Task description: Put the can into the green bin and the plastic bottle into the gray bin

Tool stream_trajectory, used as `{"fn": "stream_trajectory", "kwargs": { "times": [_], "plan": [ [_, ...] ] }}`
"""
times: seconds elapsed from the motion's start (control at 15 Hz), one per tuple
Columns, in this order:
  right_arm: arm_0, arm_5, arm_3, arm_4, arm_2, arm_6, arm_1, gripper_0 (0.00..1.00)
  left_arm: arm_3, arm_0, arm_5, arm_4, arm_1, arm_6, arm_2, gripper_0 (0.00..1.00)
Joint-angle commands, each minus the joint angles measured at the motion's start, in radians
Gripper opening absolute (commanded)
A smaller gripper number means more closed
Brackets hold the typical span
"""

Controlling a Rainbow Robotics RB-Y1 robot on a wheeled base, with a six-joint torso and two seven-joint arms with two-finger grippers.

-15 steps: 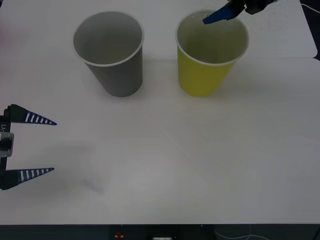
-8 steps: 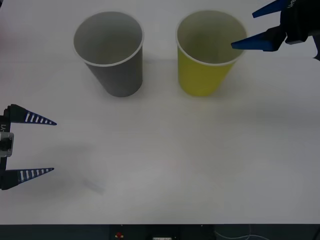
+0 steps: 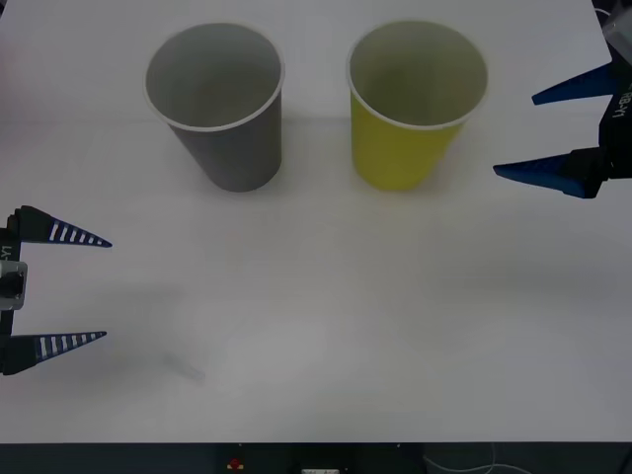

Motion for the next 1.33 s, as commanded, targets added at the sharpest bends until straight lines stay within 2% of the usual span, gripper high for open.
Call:
{"fn": "stream_trajectory", "kwargs": {
  "times": [0.07, 0.4, 0.6, 0.73, 0.93, 1.33],
  "plan": [
    [0.091, 0.0, -0.041, -0.009, -0.049, 0.068, 0.002, 1.0, 0.0, 0.0, 0.0, 0.0, 0.0, 0.0, 0.0, 1.0],
    [0.322, -0.006, -0.038, -0.152, -0.175, 0.358, 0.01, 1.0, 0.0, 0.0, 0.0, 0.0, 0.0, 0.0, 0.0, 1.0],
    [0.452, -0.006, -0.035, -0.181, -0.235, 0.497, 0.014, 1.0, 0.0, 0.0, 0.0, 0.0, 0.0, 0.0, 0.0, 1.0],
    [0.503, -0.011, -0.014, -0.192, -0.261, 0.583, 0.042, 1.0, 0.0, 0.0, 0.0, 0.0, 0.0, 0.0, 0.0, 1.0],
    [0.515, -0.101, 0.066, -0.197, -0.29, 0.729, 0.106, 1.0, 0.0, 0.0, 0.0, 0.0, 0.0, 0.0, 0.0, 1.0],
    [0.515, -0.16, 0.212, -0.217, -0.299, 0.993, 0.115, 1.0, 0.0, 0.0, 0.0, 0.0, 0.0, 0.0, 0.0, 1.0]
  ]
}}
